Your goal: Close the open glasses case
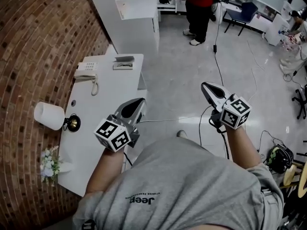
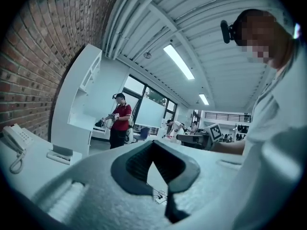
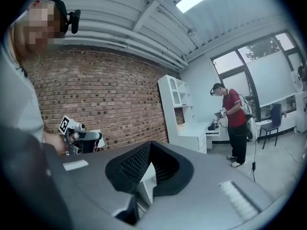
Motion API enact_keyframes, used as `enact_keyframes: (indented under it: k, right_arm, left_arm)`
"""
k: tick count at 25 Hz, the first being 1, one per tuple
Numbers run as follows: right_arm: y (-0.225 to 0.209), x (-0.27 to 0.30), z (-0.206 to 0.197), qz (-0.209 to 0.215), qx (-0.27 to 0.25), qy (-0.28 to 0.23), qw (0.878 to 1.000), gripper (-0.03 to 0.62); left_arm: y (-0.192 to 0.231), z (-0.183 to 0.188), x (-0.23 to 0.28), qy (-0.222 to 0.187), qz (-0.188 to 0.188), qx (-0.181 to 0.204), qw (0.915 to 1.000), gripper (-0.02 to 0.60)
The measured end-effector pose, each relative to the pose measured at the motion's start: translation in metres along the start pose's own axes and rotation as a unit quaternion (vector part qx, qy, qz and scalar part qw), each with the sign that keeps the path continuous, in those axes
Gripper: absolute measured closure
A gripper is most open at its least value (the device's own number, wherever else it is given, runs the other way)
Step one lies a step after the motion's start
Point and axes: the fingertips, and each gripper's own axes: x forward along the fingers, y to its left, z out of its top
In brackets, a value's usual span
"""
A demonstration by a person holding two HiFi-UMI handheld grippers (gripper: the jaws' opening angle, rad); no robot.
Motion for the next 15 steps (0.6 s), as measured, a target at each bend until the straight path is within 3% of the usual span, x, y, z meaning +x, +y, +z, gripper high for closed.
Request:
enact_keyframes:
  k: [9,15]
  right_arm:
    - [-0.156,0.037,0.036,0.024,-0.011,0.015,1.0,0.585]
    - [-0.2,0.067,0.043,0.035,-0.007,0.027,0.999,0.585]
  left_arm:
    - [0.04,0.037,0.156,-0.017,0.027,-0.002,0.9995,0.584]
    - [0.072,0.046,0.202,-0.006,0.038,-0.004,0.9992,0.584]
